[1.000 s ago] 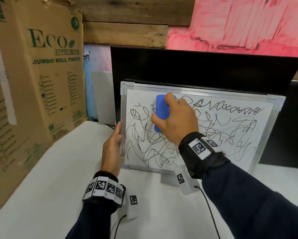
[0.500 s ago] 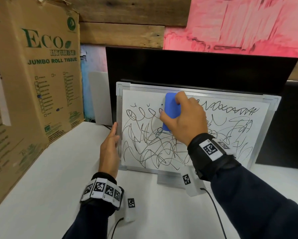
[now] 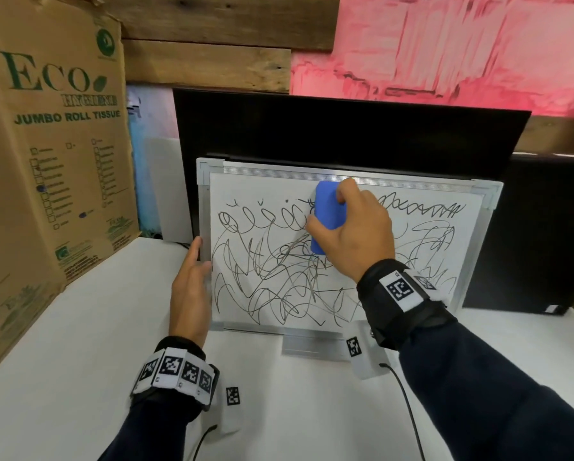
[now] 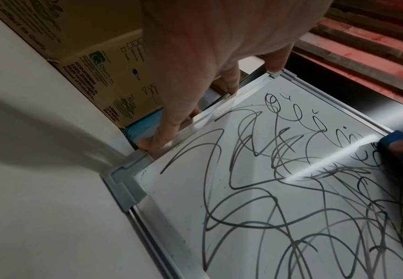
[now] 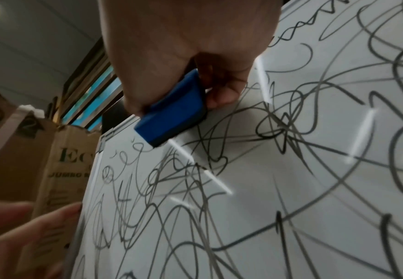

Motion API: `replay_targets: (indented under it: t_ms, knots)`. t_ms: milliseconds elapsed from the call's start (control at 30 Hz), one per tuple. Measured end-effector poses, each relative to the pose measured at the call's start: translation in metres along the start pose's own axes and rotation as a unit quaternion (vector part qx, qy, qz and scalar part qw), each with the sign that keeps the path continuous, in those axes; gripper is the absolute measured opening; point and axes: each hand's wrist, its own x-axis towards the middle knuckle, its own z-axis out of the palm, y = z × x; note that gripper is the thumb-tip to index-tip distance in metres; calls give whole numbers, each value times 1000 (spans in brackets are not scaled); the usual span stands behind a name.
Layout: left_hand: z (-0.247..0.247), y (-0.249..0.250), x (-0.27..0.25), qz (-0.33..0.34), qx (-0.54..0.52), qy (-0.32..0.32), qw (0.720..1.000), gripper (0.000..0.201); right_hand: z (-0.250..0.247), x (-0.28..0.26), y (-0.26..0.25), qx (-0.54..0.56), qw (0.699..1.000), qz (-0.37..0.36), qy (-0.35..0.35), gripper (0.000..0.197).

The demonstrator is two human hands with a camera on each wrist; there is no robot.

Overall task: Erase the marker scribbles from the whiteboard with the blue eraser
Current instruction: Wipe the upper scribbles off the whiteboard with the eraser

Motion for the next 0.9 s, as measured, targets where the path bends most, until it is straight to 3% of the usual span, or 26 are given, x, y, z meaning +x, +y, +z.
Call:
replay_targets:
  t_ms: [100,200,333,433,567,667,800,900]
  knots:
    - [2,1,-1,11,8,-1,1000,53,2,-7,3,-11,999,-11,-32,42]
    - [3,1,-3,24,20,2,999,52,-1,-5,7,32,999,16,33,42]
    - [6,0,-6,39,34,4,999,53,-2,-11,12,14,1000,7,-2,41]
    - [8,1,-6,35,37,9,999,57,-10,-7,21,55,997,33,48,41]
    - [9,1,-6,27,32,16,999,58,-13,-7,25,9,1000,4,-12,41]
    - [12,3,-8,42,35,29,998,51,-20,-5,27,34,998,20,44,40]
    - [13,0,-6,43,48,33,997,50,-14,-10,23,-30,999,-8,-38,41]
    - [13,-1,-5,46,54,30,997,50,-17,-5,27,42,997,41,50,40]
